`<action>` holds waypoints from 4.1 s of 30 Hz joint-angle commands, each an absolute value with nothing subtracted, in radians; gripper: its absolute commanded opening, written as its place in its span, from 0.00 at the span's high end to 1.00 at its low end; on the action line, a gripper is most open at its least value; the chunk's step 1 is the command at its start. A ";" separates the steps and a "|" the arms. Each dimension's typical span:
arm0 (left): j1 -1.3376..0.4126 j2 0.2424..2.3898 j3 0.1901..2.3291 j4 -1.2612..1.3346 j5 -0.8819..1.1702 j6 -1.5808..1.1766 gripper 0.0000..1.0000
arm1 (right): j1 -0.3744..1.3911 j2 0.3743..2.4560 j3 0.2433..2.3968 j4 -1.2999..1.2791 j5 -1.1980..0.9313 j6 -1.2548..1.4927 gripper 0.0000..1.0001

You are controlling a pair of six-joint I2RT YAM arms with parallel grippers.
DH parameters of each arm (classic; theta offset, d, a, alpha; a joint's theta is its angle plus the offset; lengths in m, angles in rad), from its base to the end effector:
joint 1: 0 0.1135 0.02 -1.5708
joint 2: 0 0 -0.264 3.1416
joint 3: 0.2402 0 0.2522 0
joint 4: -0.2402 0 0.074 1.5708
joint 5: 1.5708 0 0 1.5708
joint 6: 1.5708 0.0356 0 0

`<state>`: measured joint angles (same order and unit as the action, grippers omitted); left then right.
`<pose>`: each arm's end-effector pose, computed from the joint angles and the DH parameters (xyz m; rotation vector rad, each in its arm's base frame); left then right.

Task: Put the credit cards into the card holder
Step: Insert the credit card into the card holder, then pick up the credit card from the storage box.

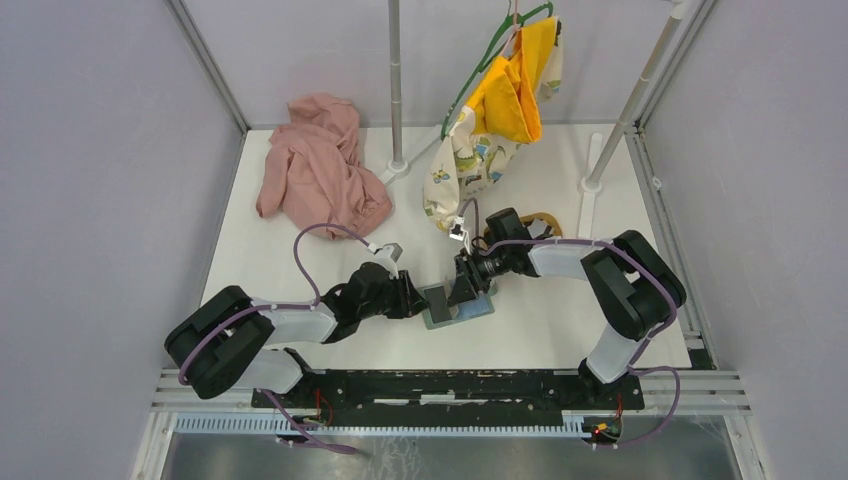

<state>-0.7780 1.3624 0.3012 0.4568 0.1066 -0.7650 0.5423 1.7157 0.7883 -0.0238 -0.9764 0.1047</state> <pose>0.1592 -0.1622 0.1251 0.0810 2.3471 -0.9486 0.2483 0.1840 0.1383 -0.9450 2.3175 1.4935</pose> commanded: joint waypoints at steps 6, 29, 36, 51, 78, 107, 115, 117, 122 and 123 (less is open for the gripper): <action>-0.772 1.361 0.313 0.444 0.083 -0.713 0.61 | 0.574 1.729 0.817 0.014 -1.027 0.088 0.53; -0.773 1.214 0.325 0.267 -0.029 -0.664 0.63 | 0.585 1.636 1.003 -0.363 -0.964 -0.331 0.44; -0.772 0.979 0.318 0.160 -0.092 -0.609 0.62 | 0.523 1.414 0.995 -0.432 -0.621 -0.569 0.46; -0.773 0.751 0.302 0.171 -0.110 -0.561 0.02 | 0.326 1.366 0.889 -0.170 -0.469 -0.362 0.03; -0.773 0.810 0.262 0.253 -0.085 -0.569 0.04 | 0.163 1.677 0.956 -0.123 -0.715 -0.024 0.45; -0.774 0.875 0.260 0.303 -0.069 -0.583 0.05 | 0.124 1.744 0.895 -0.048 -0.835 0.143 0.67; -0.772 0.876 0.259 0.305 -0.068 -0.584 0.05 | 0.117 1.765 0.931 -0.121 -0.761 0.071 0.53; -0.773 0.874 0.257 0.305 -0.068 -0.584 0.05 | 0.114 1.771 0.930 -0.114 -0.793 0.079 0.53; -0.773 0.873 0.255 0.305 -0.069 -0.584 0.05 | 0.105 1.775 0.917 -0.070 -0.889 0.128 0.56; -0.772 0.872 0.255 0.305 -0.069 -0.584 0.05 | 0.103 1.775 0.916 -0.064 -0.902 0.134 0.56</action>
